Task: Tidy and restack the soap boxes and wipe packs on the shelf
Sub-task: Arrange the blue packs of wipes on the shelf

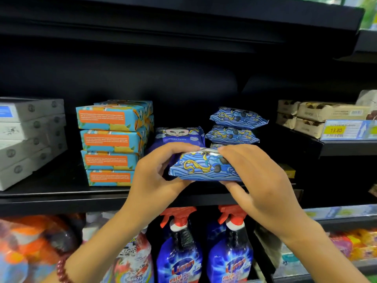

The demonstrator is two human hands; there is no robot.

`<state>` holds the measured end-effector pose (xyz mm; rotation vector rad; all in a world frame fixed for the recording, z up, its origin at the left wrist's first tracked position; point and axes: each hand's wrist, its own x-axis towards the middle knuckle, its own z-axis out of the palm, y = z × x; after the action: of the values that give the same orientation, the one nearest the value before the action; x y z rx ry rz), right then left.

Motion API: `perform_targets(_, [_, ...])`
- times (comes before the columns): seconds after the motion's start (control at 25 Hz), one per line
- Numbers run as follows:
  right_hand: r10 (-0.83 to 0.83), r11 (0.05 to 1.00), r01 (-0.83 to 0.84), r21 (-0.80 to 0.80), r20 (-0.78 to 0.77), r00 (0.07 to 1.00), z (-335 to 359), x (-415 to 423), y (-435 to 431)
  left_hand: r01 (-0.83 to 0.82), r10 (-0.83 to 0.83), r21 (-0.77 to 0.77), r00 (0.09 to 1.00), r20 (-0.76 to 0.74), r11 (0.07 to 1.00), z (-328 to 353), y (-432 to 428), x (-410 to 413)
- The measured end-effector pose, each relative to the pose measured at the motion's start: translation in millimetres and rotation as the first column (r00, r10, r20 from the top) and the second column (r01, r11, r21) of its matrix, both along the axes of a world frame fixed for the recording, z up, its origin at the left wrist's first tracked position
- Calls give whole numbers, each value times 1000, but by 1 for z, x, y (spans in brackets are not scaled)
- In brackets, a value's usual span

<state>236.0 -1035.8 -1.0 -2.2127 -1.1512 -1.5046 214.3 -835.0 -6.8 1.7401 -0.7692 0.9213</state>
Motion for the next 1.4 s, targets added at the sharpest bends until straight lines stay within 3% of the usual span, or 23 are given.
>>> perform_targets(0.24, [-42, 983, 9, 185, 174, 984, 6, 16, 5, -376, 383, 132, 923, -38, 917, -20, 17, 8])
perform_targets(0.36, [-81, 974, 39, 223, 183, 980, 22, 30, 14, -470, 520, 409, 854, -14, 782, -29, 19, 6])
perform_targets(0.44, [-79, 978, 43, 203, 175, 981, 34, 40, 29, -472, 537, 488, 844, 10, 734, -30, 19, 6])
perform_targets(0.56, [-54, 990, 39, 136, 108, 993, 48, 55, 54, -437, 517, 490, 856, -32, 754, -28, 20, 7])
perform_targets(0.76, [-162, 986, 164, 40, -56, 985, 51, 70, 85, -409, 501, 490, 863, -67, 770, -27, 21, 7])
perform_targets(1.0, [-149, 989, 142, -48, -195, 970, 50, 77, 81, -438, 525, 477, 849, -58, 762, -30, 20, 8])
perform_targets(1.2, [-108, 994, 104, -32, -124, 986, 37, 70, 72, -441, 541, 478, 836, -88, 760, -31, 18, 8])
perform_targets(1.4, [-27, 999, 33, 23, -210, 977, 34, 68, 57, -436, 549, 483, 828, -116, 760, -30, 18, 8])
